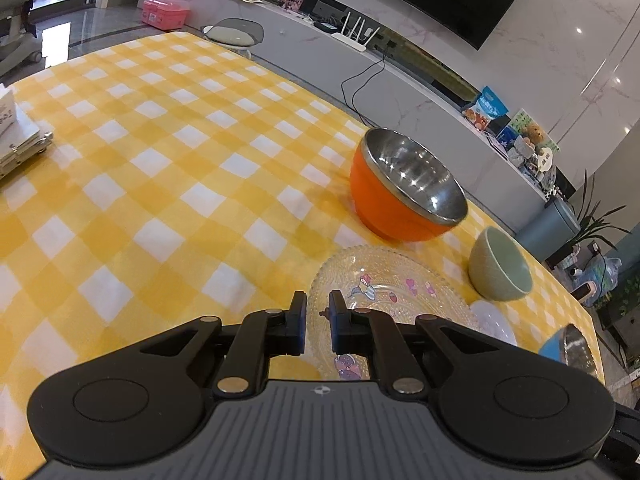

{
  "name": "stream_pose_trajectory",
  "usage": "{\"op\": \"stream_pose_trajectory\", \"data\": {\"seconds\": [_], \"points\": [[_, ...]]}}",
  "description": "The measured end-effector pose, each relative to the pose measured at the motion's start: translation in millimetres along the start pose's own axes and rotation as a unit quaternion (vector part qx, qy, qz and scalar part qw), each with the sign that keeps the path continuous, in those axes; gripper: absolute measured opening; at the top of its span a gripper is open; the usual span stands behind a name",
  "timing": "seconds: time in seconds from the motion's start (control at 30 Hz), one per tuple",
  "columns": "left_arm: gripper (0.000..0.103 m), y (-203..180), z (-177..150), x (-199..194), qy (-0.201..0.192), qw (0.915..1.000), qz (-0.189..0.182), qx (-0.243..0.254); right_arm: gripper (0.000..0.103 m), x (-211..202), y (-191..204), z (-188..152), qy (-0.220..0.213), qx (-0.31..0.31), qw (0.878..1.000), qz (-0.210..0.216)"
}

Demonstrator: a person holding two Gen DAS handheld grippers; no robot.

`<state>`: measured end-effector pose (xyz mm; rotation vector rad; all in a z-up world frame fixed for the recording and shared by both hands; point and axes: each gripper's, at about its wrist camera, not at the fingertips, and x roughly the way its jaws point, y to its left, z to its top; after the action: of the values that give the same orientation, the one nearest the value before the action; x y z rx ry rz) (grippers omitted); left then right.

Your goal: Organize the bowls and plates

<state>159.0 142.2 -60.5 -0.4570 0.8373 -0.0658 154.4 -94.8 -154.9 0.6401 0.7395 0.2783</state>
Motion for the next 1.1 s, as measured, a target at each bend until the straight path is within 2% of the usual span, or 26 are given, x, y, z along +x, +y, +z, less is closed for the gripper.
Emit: {"op": "stream_pose_trajectory", "data": {"seconds": [0.63, 1.1], "points": [[0.011, 4.7, -47.6, -66.7, 0.017, 0.9996, 0.003, -0.02, 0.006, -61.0, 5.6, -46.7, 0.03, 0.01, 0.999, -0.008], [0.011, 4.8, -74.4, -82.6, 0.036, 0.9989, 0.026, -0.013, 0.006, -86.1, 6.4, -74.5, 0.04, -0.003, 0.999, -0.016]]}}
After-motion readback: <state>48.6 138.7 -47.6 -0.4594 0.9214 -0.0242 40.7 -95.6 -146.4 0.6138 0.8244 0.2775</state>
